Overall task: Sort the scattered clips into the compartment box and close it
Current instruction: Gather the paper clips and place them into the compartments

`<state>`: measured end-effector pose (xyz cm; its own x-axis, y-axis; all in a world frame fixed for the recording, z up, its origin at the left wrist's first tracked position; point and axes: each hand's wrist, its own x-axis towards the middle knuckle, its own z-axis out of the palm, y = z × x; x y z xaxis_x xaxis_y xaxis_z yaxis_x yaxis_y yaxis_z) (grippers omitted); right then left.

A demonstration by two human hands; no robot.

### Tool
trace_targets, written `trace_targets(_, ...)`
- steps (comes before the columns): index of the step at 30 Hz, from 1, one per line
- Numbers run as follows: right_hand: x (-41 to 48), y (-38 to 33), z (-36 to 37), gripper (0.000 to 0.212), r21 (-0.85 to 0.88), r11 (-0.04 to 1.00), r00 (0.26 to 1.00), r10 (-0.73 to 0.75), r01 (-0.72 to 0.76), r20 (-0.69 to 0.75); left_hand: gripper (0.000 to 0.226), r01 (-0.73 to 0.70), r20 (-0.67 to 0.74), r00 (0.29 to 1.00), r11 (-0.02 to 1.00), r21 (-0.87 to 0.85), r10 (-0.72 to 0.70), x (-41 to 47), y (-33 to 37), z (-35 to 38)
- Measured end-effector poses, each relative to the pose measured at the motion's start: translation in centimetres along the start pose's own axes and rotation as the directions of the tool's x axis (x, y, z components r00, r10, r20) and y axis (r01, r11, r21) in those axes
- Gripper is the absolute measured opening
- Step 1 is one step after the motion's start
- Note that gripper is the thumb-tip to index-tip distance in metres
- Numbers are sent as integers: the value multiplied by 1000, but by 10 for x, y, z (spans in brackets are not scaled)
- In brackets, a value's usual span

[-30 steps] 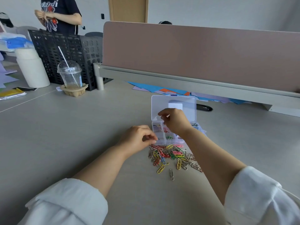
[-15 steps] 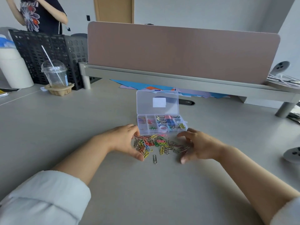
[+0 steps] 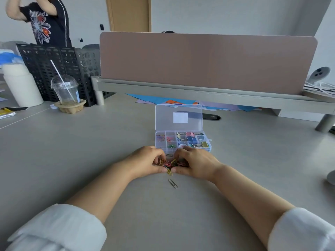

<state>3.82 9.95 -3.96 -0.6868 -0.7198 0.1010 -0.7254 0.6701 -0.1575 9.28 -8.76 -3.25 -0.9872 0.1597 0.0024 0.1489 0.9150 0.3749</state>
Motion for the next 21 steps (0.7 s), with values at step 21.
trace_targets(21, 72, -13, -31, 24, 445, 884, 979, 195, -145, -68, 20, 112, -198, 949, 846, -521, -247, 8, -41, -2)
